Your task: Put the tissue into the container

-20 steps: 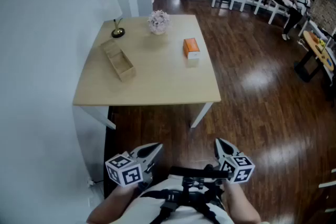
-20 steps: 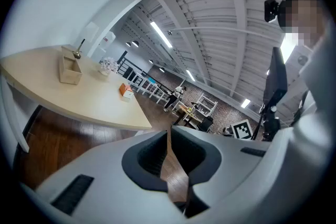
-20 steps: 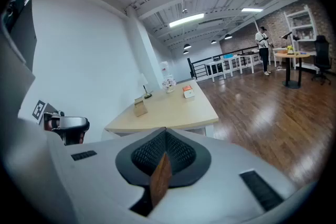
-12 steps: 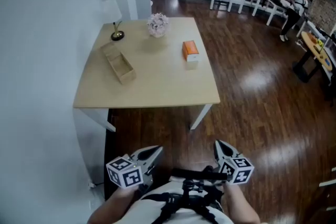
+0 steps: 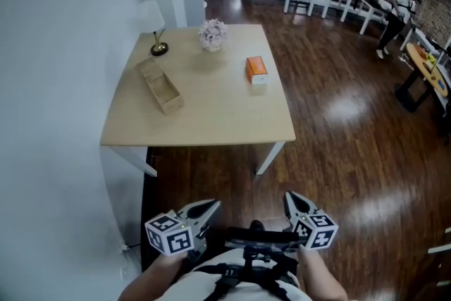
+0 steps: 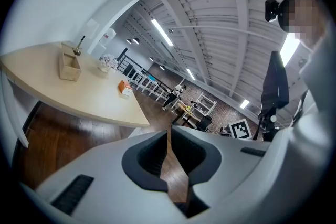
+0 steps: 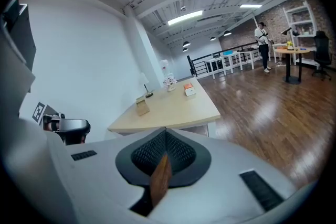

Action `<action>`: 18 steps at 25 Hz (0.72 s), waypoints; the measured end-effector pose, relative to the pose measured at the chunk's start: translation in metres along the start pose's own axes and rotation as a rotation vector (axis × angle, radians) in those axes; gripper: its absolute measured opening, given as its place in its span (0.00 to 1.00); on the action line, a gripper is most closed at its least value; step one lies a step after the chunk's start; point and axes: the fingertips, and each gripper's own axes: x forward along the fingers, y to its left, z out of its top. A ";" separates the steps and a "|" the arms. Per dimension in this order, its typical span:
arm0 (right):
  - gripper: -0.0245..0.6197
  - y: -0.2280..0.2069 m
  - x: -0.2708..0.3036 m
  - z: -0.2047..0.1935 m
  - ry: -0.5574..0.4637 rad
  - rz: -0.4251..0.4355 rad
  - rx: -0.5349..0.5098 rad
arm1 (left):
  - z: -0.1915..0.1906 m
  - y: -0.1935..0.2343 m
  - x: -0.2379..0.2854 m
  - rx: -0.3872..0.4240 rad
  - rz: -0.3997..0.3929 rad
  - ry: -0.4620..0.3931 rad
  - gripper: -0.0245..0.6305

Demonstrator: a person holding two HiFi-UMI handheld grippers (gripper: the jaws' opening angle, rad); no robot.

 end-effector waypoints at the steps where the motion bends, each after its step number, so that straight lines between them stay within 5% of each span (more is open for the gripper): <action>1: 0.03 0.001 0.001 0.001 0.000 0.009 0.001 | -0.001 0.000 0.001 -0.003 0.004 0.002 0.06; 10: 0.03 -0.026 0.026 0.004 0.032 0.058 -0.011 | 0.008 0.001 0.029 0.010 0.050 -0.021 0.06; 18: 0.03 -0.058 0.071 0.046 0.047 0.133 -0.047 | 0.026 0.016 0.075 -0.029 0.121 -0.039 0.06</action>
